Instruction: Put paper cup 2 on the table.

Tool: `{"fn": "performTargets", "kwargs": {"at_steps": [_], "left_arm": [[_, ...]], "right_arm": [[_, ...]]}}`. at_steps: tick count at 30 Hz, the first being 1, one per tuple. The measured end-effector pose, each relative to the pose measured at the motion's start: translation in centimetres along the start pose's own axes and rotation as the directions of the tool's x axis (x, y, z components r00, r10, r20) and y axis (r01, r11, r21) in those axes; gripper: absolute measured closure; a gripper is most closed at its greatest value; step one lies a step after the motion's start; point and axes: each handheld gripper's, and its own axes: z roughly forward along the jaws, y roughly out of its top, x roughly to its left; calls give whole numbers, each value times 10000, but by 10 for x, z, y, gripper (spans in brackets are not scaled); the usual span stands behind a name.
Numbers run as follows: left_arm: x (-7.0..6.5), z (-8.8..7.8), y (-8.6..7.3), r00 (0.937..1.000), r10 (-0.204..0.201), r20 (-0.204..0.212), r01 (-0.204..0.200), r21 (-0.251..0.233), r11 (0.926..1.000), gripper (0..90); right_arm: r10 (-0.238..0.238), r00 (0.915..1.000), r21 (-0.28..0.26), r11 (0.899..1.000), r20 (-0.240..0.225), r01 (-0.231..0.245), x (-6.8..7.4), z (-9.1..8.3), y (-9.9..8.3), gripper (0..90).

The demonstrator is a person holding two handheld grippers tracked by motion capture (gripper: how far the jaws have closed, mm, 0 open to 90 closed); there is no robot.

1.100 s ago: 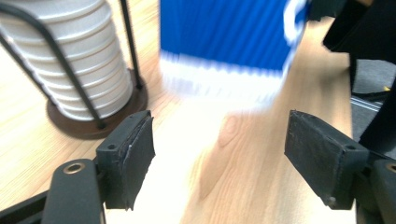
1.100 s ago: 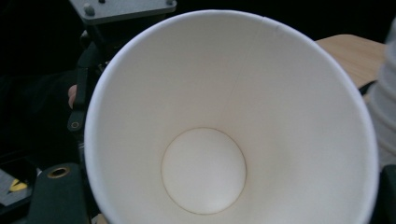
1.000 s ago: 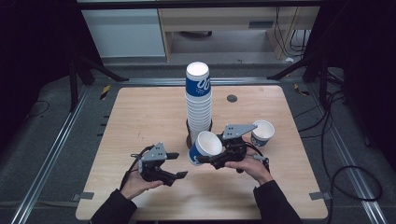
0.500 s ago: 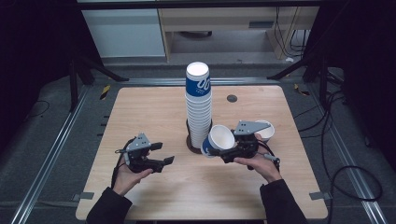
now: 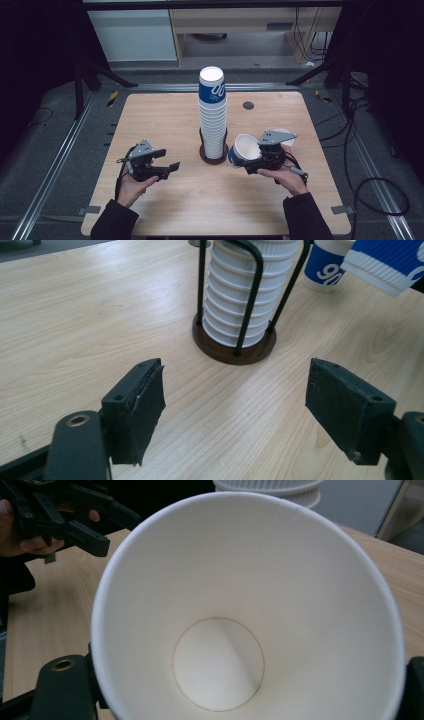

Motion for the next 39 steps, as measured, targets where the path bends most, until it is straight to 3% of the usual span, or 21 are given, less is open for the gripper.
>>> {"fn": "performTargets", "kwargs": {"at_steps": [12, 23, 39], "left_arm": [[9, -3, -3, 9991, -266, -327, 263, -85, 9996, 230], [6, -2, -3, 9990, -93, -440, 93, 16, 10000, 231], [5, 0, -4, 9991, 10, -415, -5, 127, 9999, 231]], "right_arm": [[26, 9963, 935, 9956, 856, -107, -9, -6, -11, 198], [41, 9818, 1945, 9800, 1901, -417, -19, -4, -19, 198], [-30, 9739, 3068, 9493, 2268, -685, -28, 14, -36, 195]]}}
